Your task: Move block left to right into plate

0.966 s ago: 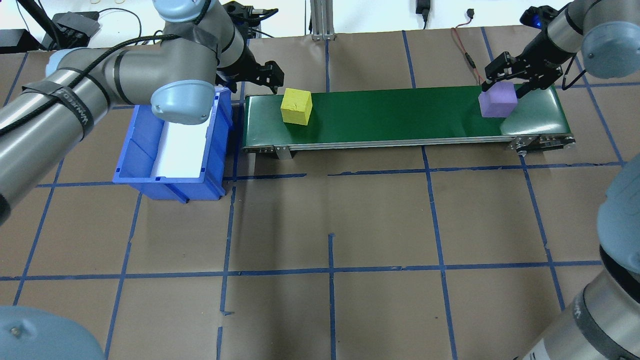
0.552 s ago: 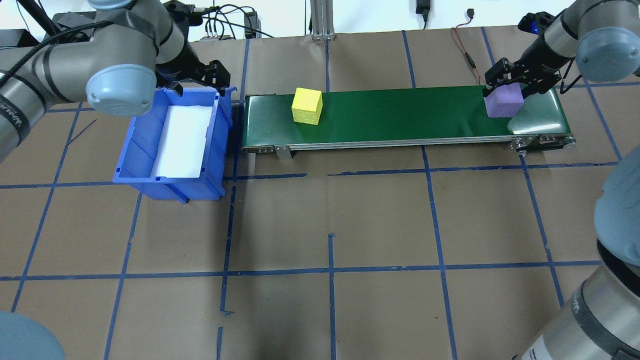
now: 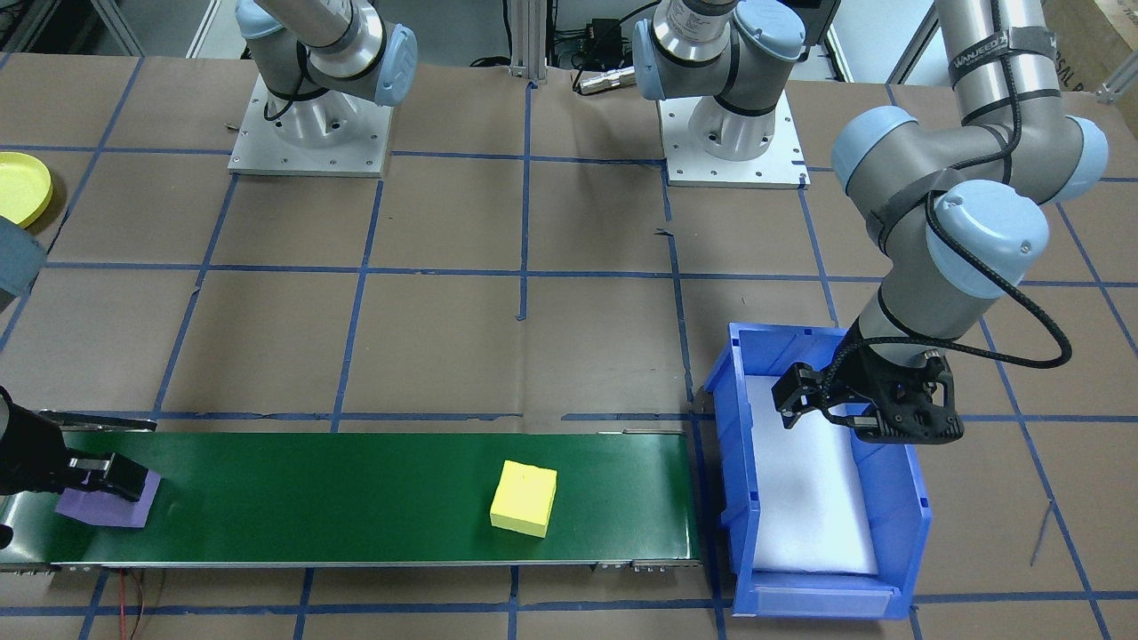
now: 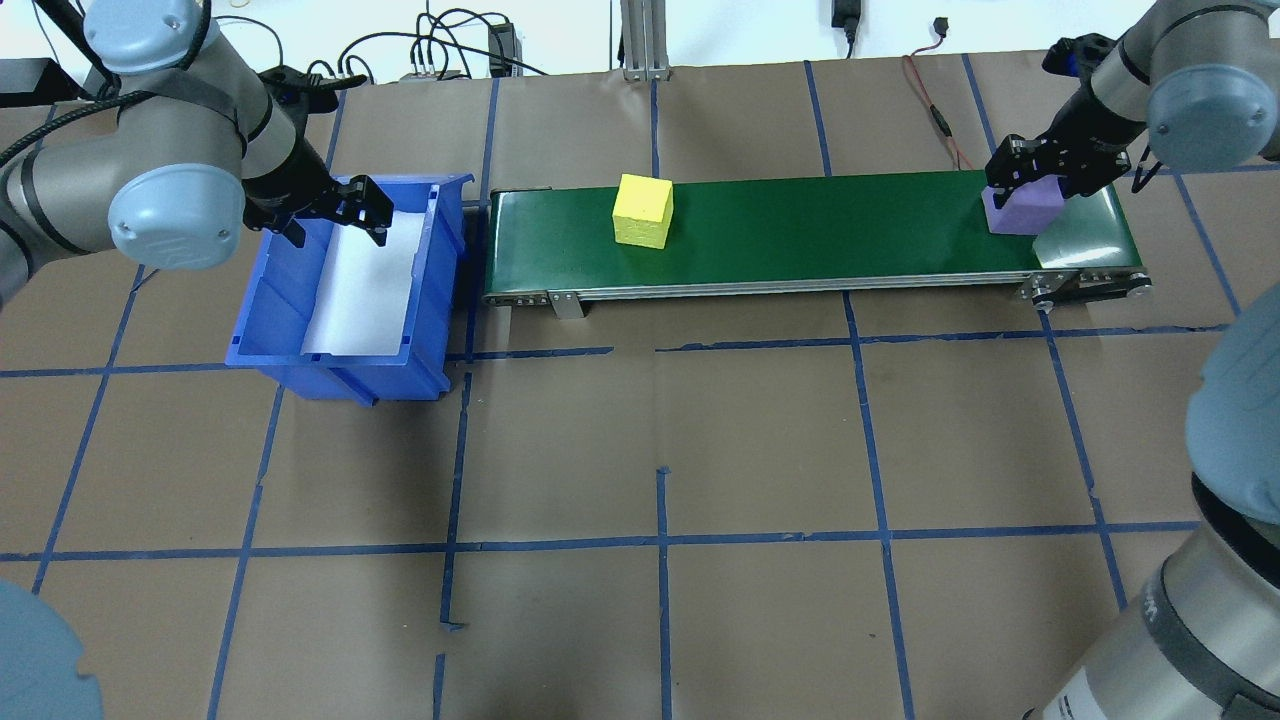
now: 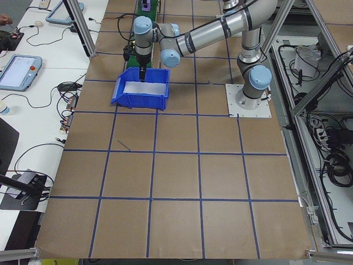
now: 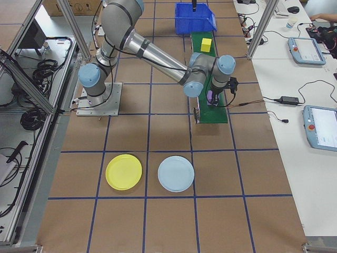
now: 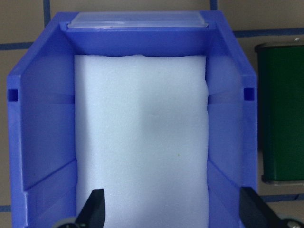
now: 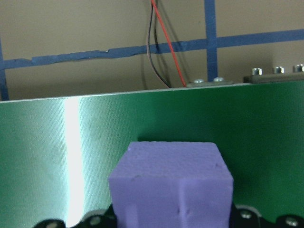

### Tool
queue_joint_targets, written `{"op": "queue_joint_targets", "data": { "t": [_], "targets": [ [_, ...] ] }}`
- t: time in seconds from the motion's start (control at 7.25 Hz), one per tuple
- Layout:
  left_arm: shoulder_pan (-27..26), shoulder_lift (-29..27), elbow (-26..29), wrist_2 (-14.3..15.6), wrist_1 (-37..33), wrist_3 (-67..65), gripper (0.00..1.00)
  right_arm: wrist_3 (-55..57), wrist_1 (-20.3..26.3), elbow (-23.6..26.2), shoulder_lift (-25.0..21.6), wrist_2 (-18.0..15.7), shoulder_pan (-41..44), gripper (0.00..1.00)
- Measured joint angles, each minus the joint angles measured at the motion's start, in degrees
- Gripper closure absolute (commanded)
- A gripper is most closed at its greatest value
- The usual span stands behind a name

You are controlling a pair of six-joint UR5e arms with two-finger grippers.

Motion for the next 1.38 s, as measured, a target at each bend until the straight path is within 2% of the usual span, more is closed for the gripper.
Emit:
{"op": "queue_joint_targets", "data": {
  "t": [0.28, 0.55, 0.97, 1.24, 1.38],
  "targets": [
    [0.6, -0.1, -0.3, 0.3, -0.3, 0.1, 0.0, -0.5, 0.3, 0.1, -2.6, -4.2, -1.5, 0.9],
    [1.7, -0.2, -1.5, 0.8, -0.4, 0.1, 0.0, -6.8, 1.2, 0.7, -4.2, -6.7, -8.2, 0.89],
    [2.5, -0.7, -4.3, 1.0, -0.4, 0.1, 0.0, -24.2, 1.3, 2.6, -3.5, -7.0, -23.3, 0.88],
    [3.7, -0.9, -4.8, 1.1, -0.5, 0.1, 0.0, -36.8, -0.1, 2.5, -0.4, -6.4, -32.5, 0.84],
    [4.2, -0.9, -5.2, 1.2, -0.5, 0.0, 0.0, -41.0, -1.8, 2.6, 1.0, -6.2, -35.5, 0.69]
  ]
}}
